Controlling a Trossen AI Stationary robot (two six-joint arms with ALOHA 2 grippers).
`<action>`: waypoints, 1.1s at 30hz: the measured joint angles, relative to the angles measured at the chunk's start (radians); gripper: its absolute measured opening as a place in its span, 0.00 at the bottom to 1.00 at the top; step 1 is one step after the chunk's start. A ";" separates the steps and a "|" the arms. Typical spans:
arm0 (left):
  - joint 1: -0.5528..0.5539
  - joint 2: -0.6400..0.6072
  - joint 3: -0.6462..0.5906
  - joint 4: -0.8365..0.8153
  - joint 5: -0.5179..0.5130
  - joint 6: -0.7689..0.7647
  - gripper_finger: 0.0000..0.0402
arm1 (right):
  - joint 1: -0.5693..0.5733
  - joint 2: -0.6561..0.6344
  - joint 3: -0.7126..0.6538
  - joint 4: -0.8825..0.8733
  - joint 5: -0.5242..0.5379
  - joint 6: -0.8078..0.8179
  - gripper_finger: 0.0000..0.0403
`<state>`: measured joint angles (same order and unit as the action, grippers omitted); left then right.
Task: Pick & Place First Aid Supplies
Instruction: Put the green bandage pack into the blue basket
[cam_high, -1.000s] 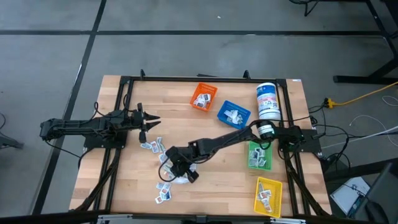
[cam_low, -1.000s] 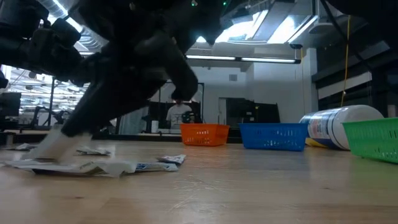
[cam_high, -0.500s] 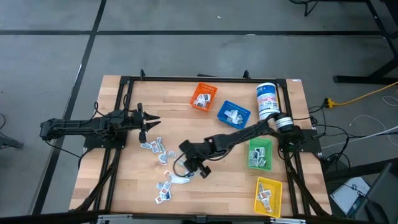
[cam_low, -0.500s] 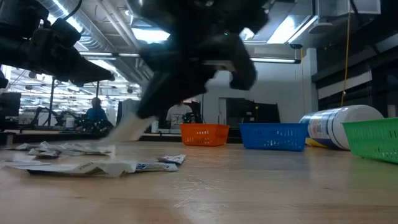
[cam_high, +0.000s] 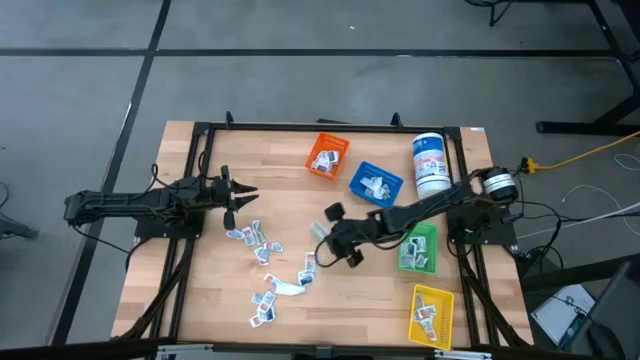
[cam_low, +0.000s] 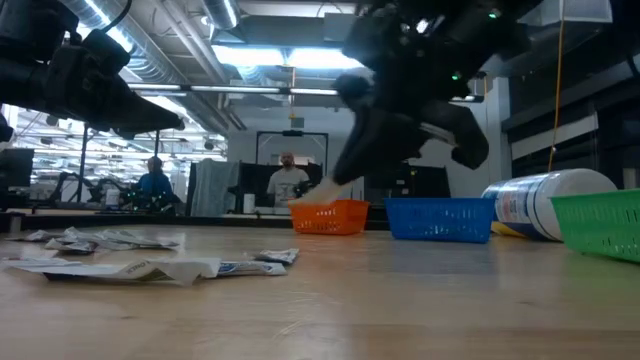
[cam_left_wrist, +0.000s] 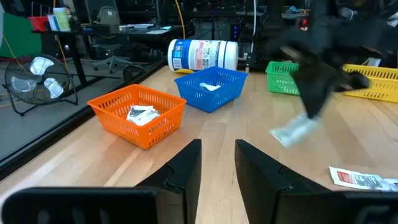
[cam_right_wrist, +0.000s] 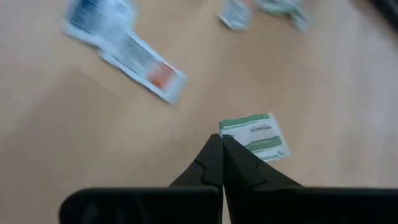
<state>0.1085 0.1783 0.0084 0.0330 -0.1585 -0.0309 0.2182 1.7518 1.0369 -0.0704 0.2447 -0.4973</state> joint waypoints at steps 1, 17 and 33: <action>0.000 0.000 0.000 0.000 0.000 0.000 0.23 | -0.003 -0.024 -0.023 0.001 0.028 0.000 0.00; 0.000 0.000 0.000 0.000 0.001 0.000 0.23 | -0.075 -0.430 -0.351 -0.006 0.217 0.031 0.00; 0.000 0.000 0.000 0.000 0.002 0.000 0.23 | -0.217 -0.643 -0.534 -0.008 0.217 0.078 0.01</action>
<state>0.1085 0.1786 0.0082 0.0330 -0.1562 -0.0307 0.0016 1.1086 0.5030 -0.0788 0.4612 -0.4189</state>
